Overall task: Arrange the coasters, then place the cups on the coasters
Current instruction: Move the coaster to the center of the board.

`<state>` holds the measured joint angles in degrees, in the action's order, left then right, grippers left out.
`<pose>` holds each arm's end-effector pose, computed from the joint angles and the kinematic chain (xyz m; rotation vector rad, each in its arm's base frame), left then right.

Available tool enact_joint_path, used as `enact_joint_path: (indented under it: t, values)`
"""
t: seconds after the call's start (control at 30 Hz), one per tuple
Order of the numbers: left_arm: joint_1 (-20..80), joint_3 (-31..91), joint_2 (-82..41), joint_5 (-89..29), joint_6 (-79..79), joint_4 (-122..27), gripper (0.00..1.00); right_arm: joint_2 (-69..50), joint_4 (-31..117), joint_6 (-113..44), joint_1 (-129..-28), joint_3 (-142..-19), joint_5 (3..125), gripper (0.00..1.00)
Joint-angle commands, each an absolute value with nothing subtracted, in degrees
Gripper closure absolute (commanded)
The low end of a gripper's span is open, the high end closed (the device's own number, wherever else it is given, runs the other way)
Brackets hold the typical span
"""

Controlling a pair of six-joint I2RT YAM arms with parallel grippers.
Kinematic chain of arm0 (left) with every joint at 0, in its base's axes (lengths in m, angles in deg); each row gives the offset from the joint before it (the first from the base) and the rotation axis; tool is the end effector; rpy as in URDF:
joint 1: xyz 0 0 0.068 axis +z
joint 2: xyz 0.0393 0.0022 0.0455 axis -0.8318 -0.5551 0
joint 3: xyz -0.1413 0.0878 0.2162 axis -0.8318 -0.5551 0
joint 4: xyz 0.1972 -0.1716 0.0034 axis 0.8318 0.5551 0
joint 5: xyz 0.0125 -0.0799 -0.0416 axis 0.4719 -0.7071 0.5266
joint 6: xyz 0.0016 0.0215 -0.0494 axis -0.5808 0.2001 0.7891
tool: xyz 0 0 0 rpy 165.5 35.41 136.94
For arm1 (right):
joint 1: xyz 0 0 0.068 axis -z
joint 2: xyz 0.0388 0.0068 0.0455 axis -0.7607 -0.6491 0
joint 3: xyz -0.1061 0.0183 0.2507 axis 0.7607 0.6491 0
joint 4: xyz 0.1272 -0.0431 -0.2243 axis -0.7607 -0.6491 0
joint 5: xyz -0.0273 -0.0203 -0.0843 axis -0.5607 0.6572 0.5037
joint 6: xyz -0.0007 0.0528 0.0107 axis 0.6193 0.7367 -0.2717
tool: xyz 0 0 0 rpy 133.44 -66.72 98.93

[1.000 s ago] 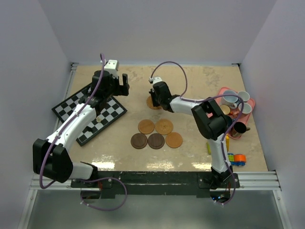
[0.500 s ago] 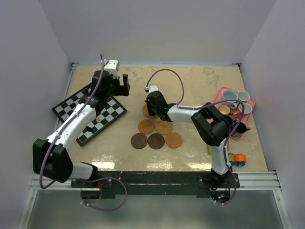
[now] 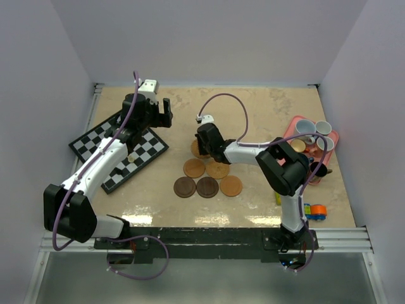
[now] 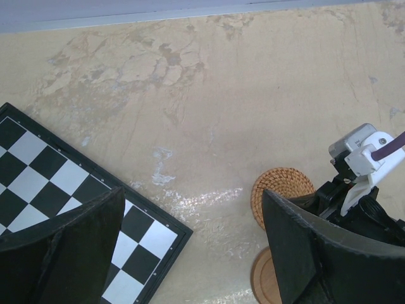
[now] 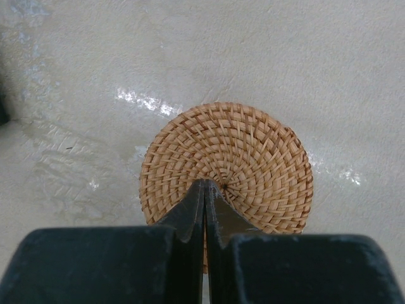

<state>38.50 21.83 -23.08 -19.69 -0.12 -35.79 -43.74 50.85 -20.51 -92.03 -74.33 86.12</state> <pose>0.3032 -0.0959 0.3257 0.0855 1.9938 -0.2929 0.3241 0.2849 0.1496 -0.2920 2.2228 0.3190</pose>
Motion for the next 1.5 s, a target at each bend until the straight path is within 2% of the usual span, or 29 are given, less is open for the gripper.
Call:
enact_joint_path:
  t: [0.0,0.53,1.13,1.47]
  values:
    - [38.27,21.37,-21.74,-20.17,0.98,-37.94,0.07,-43.95,41.49,-19.47,-92.07,-71.02,88.63,1.0]
    - [38.27,21.37,-22.45,-20.26,1.07,-38.03,0.07,-41.4,41.84,-19.03,-92.16,-69.0,88.54,1.0]
    - [38.27,21.28,-23.41,-20.52,1.16,-38.03,0.07,-42.36,42.46,-20.17,-92.24,-72.95,87.31,1.0]
    - [38.27,21.28,-23.77,-20.52,1.07,-37.94,0.07,-42.72,40.44,-21.4,-92.24,-79.63,87.92,0.84]
